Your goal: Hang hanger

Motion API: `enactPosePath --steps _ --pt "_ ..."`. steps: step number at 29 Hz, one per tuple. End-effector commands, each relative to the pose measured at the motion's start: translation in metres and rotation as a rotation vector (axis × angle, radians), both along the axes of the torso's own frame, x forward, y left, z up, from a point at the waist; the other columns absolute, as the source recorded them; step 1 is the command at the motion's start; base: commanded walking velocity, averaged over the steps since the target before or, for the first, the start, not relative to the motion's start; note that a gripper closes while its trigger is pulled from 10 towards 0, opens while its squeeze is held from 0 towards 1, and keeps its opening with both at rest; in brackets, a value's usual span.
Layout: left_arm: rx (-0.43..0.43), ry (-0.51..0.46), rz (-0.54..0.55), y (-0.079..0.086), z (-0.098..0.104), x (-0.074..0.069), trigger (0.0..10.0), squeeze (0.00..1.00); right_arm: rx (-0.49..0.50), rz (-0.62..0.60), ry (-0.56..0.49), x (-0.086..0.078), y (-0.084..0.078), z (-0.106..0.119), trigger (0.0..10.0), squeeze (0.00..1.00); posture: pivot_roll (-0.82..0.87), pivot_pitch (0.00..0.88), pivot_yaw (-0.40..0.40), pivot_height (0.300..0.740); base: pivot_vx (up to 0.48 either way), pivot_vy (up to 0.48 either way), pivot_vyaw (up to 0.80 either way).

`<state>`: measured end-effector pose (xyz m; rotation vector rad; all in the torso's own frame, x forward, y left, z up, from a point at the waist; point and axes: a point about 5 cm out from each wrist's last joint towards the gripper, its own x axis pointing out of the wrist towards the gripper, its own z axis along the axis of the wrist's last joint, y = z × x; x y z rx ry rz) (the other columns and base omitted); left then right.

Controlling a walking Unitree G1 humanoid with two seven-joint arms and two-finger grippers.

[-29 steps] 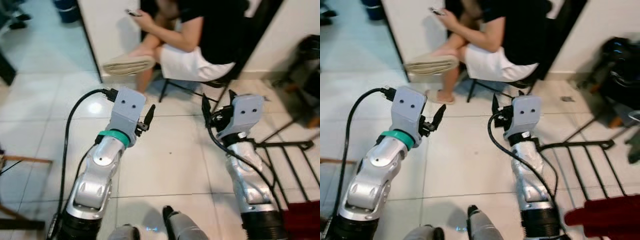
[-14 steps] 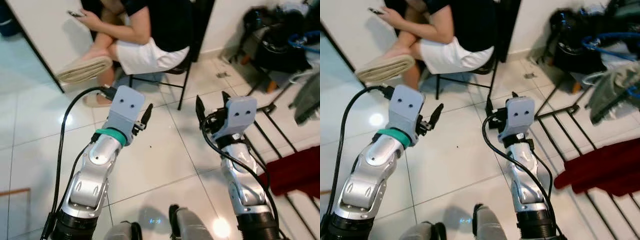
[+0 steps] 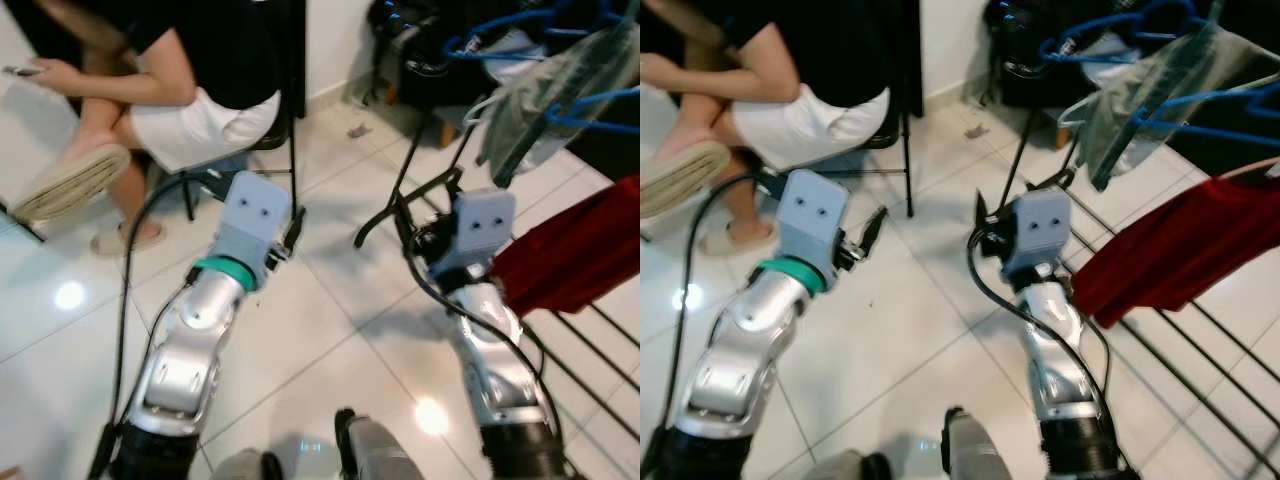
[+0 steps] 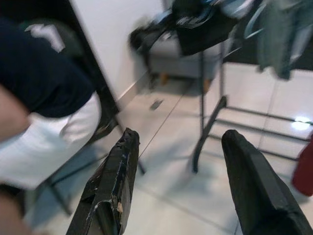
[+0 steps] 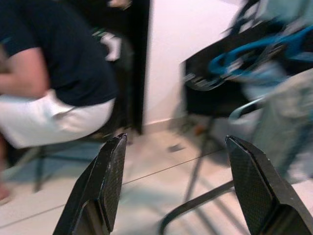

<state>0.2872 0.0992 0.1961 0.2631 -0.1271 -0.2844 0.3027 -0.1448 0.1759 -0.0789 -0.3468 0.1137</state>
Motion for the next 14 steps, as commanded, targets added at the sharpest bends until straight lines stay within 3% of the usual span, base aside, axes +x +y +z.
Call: enactPosePath --steps 1,14 --pt "0.007 0.016 0.009 0.0028 -0.0049 -0.0005 10.0 0.0 0.004 0.006 0.033 -0.0022 0.0022 -0.0082 10.0 0.0 -0.03 0.125 0.072 0.74 0.0 0.0 -0.8" --pt "0.005 0.014 0.005 0.0022 -0.0055 -0.0004 10.0 0.0 0.005 0.007 0.036 -0.0029 0.0025 -0.0092 10.0 0.0 -0.03 0.125 0.072 0.74 0.0 0.0 -0.8"
